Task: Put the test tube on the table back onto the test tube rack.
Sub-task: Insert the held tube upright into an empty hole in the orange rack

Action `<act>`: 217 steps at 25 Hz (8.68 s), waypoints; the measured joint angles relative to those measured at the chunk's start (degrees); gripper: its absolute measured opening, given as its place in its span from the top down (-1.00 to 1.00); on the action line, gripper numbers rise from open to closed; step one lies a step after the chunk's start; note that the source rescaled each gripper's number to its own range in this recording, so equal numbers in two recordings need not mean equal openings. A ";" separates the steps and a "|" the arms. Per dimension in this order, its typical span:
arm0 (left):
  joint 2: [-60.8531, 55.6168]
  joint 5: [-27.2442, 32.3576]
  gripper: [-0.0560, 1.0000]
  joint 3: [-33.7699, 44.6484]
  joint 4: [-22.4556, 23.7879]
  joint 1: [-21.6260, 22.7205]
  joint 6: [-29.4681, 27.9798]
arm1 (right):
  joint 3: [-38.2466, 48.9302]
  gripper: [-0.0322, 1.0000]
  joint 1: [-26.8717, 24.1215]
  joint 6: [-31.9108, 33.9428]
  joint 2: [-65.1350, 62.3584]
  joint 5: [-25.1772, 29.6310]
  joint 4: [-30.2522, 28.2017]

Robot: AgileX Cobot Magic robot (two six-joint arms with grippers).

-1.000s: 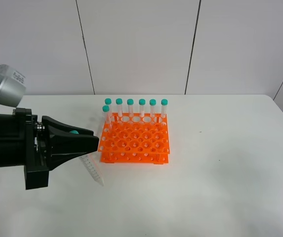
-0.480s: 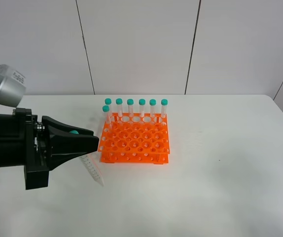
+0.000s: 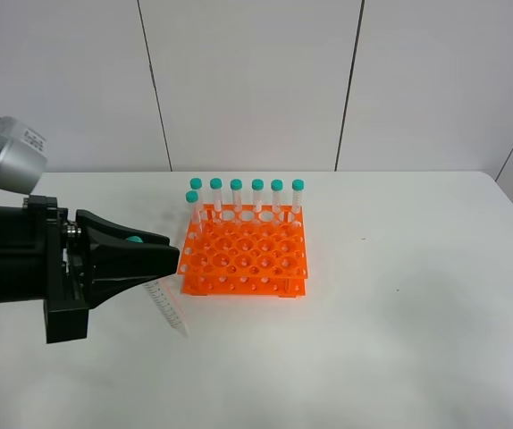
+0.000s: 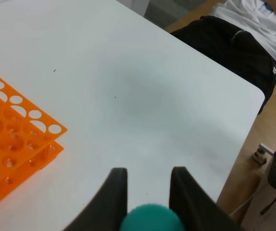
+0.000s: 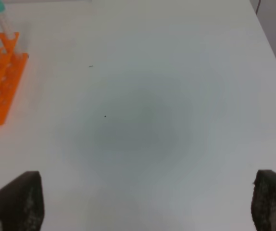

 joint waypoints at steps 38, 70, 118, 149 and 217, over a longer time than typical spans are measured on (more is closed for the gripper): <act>0.00 -0.89 0.88 0.00 0.62 0.00 0.24 | 0.00 -1.00 6.65 0.00 0.00 -0.07 0.00; 32.51 -43.74 0.88 -17.14 93.63 -5.78 -91.75 | 0.00 -1.00 6.65 0.00 0.00 -0.19 0.00; 59.33 -31.89 0.88 -43.91 93.77 -1.32 -96.00 | 0.00 -1.00 6.65 0.00 0.00 -0.19 0.00; 59.16 -38.32 0.88 -41.00 94.49 -1.13 -98.01 | 0.00 -1.00 6.65 0.00 0.00 -0.19 0.00; 60.61 -37.69 0.88 -40.68 96.77 0.20 -98.70 | 0.00 -1.00 6.65 0.00 0.00 -0.19 0.00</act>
